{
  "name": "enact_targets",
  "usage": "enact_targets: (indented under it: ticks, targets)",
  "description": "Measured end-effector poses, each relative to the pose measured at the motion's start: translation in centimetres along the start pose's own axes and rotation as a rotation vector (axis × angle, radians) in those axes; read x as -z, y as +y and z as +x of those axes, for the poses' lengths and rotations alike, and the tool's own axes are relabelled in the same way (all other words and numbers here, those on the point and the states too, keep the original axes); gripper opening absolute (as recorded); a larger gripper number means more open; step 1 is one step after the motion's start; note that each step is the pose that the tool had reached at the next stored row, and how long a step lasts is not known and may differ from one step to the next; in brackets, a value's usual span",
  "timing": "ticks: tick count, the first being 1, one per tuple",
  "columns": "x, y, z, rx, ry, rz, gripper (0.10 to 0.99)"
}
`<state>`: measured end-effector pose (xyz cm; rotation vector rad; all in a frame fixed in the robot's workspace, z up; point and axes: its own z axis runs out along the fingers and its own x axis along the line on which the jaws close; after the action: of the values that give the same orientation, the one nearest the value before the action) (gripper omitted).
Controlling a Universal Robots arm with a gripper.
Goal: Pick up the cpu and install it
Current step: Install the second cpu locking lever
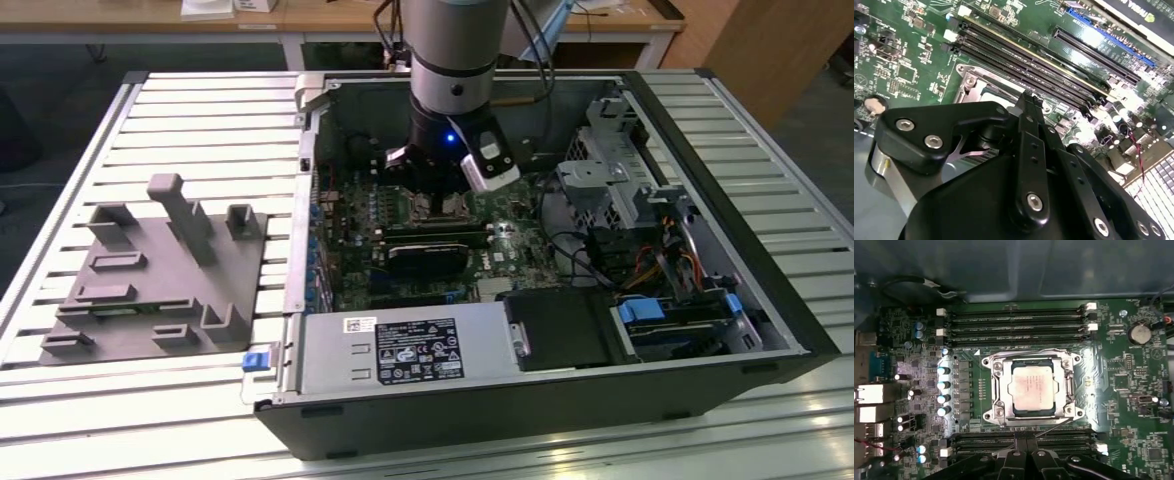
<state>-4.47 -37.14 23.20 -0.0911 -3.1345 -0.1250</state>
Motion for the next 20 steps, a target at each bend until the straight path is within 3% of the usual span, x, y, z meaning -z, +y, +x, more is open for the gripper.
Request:
enact_targets:
  ticks: [4, 7, 9, 15, 20]
  targets:
    - [-0.64, -0.06, 0.06, -0.001, 0.0024, -0.001, 0.106]
    - [-0.7, -0.16, 0.22, -0.001, 0.0038, -0.028, 0.106]
    - [-0.72, -0.37, 0.36, -0.001, 0.0045, -0.039, 0.106]
    - [-0.79, -1.33, 0.98, -0.001, 0.0048, -0.044, 0.106]
    - [-1.06, -1.53, 1.58, -0.001, 0.0051, -0.05, 0.106]
